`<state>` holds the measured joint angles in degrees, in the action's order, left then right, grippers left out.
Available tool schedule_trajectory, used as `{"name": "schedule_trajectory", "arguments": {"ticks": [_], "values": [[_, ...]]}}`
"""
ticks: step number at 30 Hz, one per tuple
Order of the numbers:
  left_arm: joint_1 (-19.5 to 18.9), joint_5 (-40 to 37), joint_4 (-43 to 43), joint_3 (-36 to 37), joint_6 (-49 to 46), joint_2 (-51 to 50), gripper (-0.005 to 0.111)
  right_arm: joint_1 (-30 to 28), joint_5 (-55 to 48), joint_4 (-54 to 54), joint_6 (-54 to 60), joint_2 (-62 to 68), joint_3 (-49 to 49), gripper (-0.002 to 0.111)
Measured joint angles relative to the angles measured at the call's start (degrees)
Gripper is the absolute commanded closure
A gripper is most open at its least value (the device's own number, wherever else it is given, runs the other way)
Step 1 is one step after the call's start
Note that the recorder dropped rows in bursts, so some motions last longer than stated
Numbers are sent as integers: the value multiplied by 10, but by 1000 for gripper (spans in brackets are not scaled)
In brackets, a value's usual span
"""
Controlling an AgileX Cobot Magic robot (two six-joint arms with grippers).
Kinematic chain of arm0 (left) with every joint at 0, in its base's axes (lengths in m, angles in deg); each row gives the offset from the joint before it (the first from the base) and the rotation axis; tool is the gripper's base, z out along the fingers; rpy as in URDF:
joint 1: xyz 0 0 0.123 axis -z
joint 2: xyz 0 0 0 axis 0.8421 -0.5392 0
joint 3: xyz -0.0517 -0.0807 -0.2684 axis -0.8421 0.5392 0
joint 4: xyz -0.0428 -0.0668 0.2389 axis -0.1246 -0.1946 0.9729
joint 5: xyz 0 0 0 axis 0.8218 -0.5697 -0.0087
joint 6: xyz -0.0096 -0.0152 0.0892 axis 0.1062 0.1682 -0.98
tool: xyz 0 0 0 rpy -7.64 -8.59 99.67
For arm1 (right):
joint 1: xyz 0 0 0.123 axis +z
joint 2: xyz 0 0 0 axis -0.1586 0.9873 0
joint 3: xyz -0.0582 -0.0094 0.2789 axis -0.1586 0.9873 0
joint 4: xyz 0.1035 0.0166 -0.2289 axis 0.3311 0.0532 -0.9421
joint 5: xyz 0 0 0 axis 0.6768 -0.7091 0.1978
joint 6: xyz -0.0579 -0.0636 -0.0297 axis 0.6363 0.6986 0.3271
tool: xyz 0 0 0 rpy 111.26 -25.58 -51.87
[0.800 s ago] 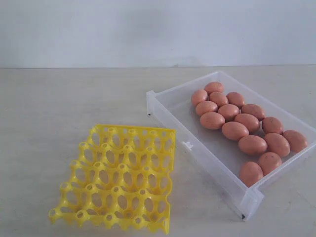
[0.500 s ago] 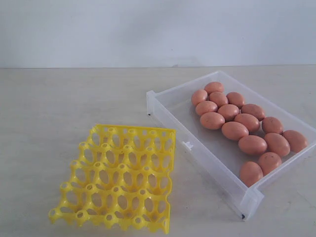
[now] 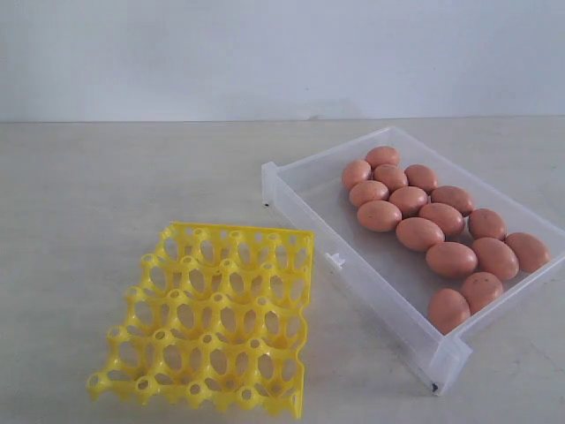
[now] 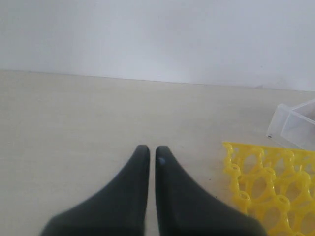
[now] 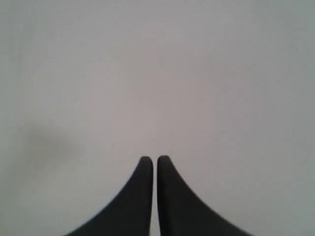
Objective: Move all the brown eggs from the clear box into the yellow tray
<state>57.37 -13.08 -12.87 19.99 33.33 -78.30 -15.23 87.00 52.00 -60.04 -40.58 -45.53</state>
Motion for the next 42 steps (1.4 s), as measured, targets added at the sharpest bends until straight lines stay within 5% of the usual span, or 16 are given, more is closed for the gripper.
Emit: {"name": "schedule_trajectory", "arguments": {"ticks": [5, 7, 15, 24, 31, 34, 39, 42], "values": [[0, 0, 0, 0, 0, 0, 103, 0, -576, -4, 15, 424, -273, 108], [0, 0, 0, 0, 0, 0, 103, 0, -670, -4, 25, 537, -319, 108], [0, 0, 0, 0, 0, 0, 103, 0, -699, 80, 118, 686, -337, 108], [0, 0, 0, 0, 0, 0, 103, 0, -680, 115, 388, 692, -338, 108], [0, 0, 0, 0, 0, 0, 103, 0, -614, 159, 489, 705, -340, 107], [0, 0, 0, 0, 0, 0, 103, 0, -627, 164, 512, 731, -342, 94], [0, 0, 0, 0, 0, 0, 103, 0, -662, 164, 534, 771, -342, 53], [0, 0, 0, 0, 0, 0, 103, 1, -656, 170, 570, 778, -342, 48]]}}
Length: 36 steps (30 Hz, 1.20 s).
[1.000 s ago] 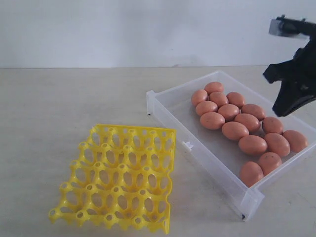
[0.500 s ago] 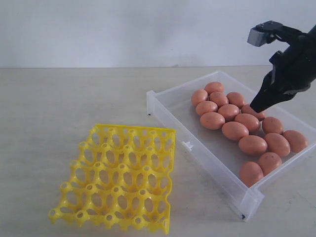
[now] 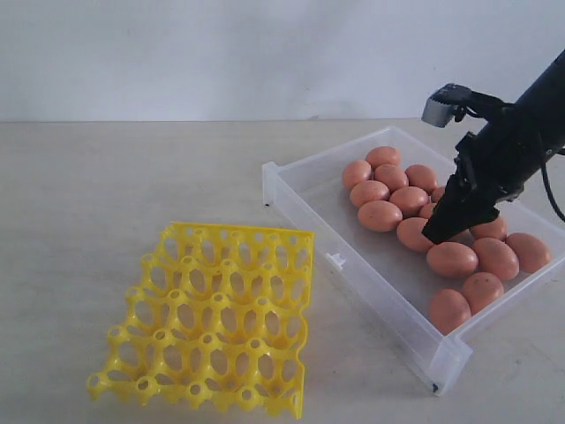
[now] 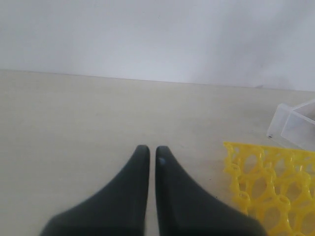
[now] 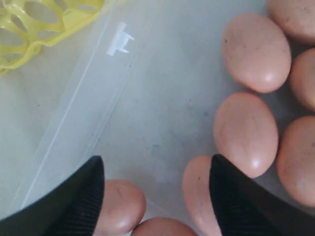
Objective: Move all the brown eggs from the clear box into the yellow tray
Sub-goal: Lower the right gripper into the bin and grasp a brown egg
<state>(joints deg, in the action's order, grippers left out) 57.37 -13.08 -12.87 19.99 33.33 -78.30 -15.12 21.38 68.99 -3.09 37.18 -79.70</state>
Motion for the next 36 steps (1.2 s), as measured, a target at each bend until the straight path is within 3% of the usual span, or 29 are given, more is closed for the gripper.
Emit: {"name": "schedule_trajectory", "arguments": {"ticks": [5, 8, 12, 14, 33, 36], "values": [[0, 0, 0, 0, 0, 0, 103, 4, 20, 35, 118, 0, 0, 47], [0, 0, 0, 0, 0, 0, 103, 22, 53, -40, 155, 0, 0, 45], [0, 0, 0, 0, 0, 0, 103, 63, 82, -205, 94, 8, 0, 45], [0, 0, 0, 0, 0, 0, 103, 76, 89, -234, 63, 13, 0, 45], [0, 0, 0, 0, 0, 0, 103, 105, 129, -284, -24, 80, -1, 45], [0, 0, 0, 0, 0, 0, 103, 105, 132, -299, -33, 89, -1, 56]]}}
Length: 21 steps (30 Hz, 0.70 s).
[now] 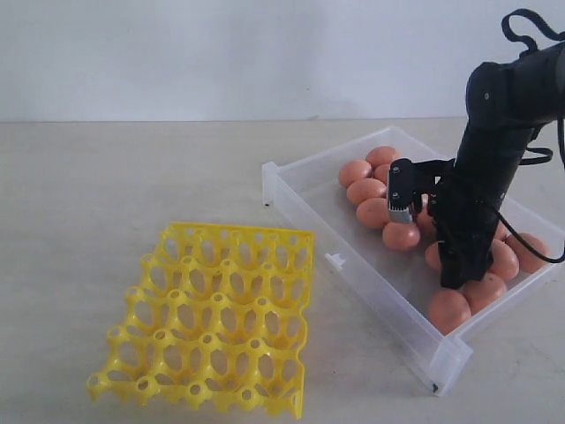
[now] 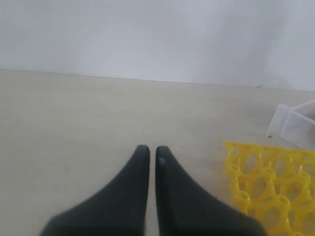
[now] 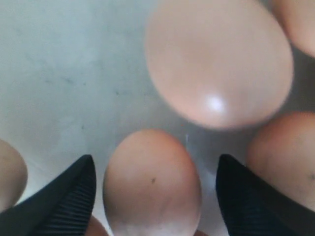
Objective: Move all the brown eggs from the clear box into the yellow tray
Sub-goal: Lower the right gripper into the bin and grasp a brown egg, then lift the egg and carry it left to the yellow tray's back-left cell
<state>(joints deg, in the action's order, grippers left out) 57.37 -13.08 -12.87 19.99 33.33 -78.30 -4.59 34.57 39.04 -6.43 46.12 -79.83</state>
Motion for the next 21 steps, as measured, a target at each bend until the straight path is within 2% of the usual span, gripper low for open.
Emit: {"name": "schedule_trajectory", "arguments": {"ticks": [4, 7, 15, 21], "values": [[0, 0, 0, 0, 0, 0, 103, 0, 10, -7, -2, 2, 0, 82], [0, 0, 0, 0, 0, 0, 103, 0, 19, -8, -10, 2, 0, 109], [0, 0, 0, 0, 0, 0, 103, 0, 33, 94, -99, 2, 0, 108], [0, 0, 0, 0, 0, 0, 103, 0, 50, 289, -120, -17, 0, 109]]}}
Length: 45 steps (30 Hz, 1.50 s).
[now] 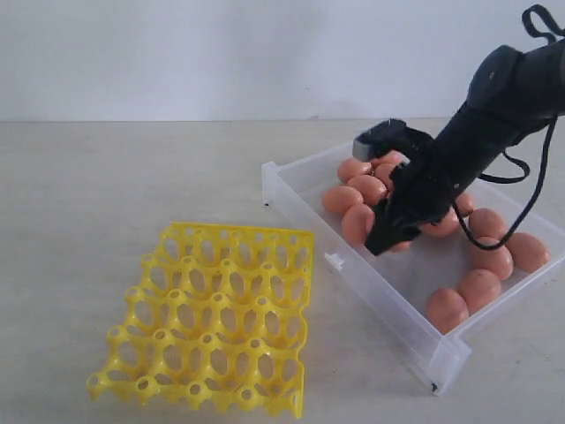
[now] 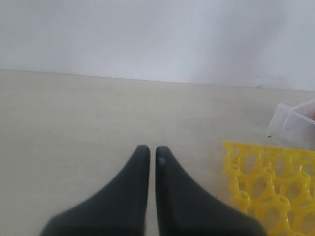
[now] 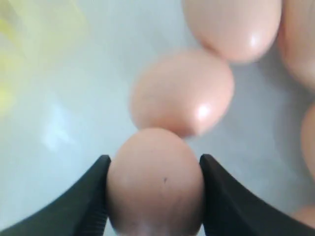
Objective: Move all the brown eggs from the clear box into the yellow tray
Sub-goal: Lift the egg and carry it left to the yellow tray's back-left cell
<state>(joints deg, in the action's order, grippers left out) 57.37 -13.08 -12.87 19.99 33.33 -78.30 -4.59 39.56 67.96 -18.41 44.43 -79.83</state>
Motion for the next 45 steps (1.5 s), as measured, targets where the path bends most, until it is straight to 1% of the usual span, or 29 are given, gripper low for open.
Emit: {"name": "schedule_trajectory", "arguments": {"ticks": [2, 7, 9, 11, 15, 16, 18, 19, 20, 21, 22, 23, 26, 27, 28, 30, 32, 34, 36, 38, 39, 40, 42, 45], "values": [[0, 0, 0, 0, 0, 0, 103, 0, 7, 80, 16, -22, 0, 109], [0, 0, 0, 0, 0, 0, 103, 1, 44, 236, 57, -92, 0, 109], [0, 0, 0, 0, 0, 0, 103, 7, 62, 317, 110, -119, 8, 109], [0, 0, 0, 0, 0, 0, 103, 28, 88, 406, 194, -149, 27, 109], [0, 0, 0, 0, 0, 0, 103, 113, 168, 562, 405, -183, 75, 109], [0, 0, 0, 0, 0, 0, 103, 149, 202, 608, 483, -183, 90, 109], [0, 0, 0, 0, 0, 0, 103, 199, 262, 643, 566, -178, 106, 109], [0, 0, 0, 0, 0, 0, 103, 235, 298, 653, 601, -168, 110, 109], [0, 0, 0, 0, 0, 0, 103, 258, 330, 657, 616, -160, 112, 109], [0, 0, 0, 0, 0, 0, 103, 304, 389, 647, 636, -135, 114, 109], [0, 0, 0, 0, 0, 0, 103, 323, 412, 644, 641, -124, 114, 109], [0, 0, 0, 0, 0, 0, 103, 351, 470, 640, 647, -96, 114, 109], [0, 0, 0, 0, 0, 0, 103, 374, 574, 632, 641, -64, 114, 109], [0, 0, 0, 0, 0, 0, 103, 380, 613, 629, 607, -63, 113, 109], [0, 0, 0, 0, 0, 0, 103, 381, 624, 622, 586, -65, 110, 109], [0, 0, 0, 0, 0, 0, 103, 382, 658, 531, 434, -81, 97, 109], [0, 0, 0, 0, 0, 0, 103, 382, 712, 416, 228, -94, 85, 109], [0, 0, 0, 0, 0, 0, 103, 382, 803, 305, -12, -97, 79, 109], [0, 0, 0, 0, 0, 0, 103, 382, 871, 208, -252, -97, 79, 109], [0, 0, 0, 0, 0, 0, 103, 382, 910, 107, -408, -97, 79, 109], [0, 0, 0, 0, 0, 0, 103, 382, 923, 55, -470, -97, 79, 109], [0, 0, 0, 0, 0, 0, 103, 382, 936, -23, -517, -97, 79, 109], [0, 0, 0, 0, 0, 0, 103, 382, 942, -182, -578, -97, 74, 109], [0, 0, 0, 0, 0, 0, 103, 384, 890, -423, -679, -97, 60, 109]]}}
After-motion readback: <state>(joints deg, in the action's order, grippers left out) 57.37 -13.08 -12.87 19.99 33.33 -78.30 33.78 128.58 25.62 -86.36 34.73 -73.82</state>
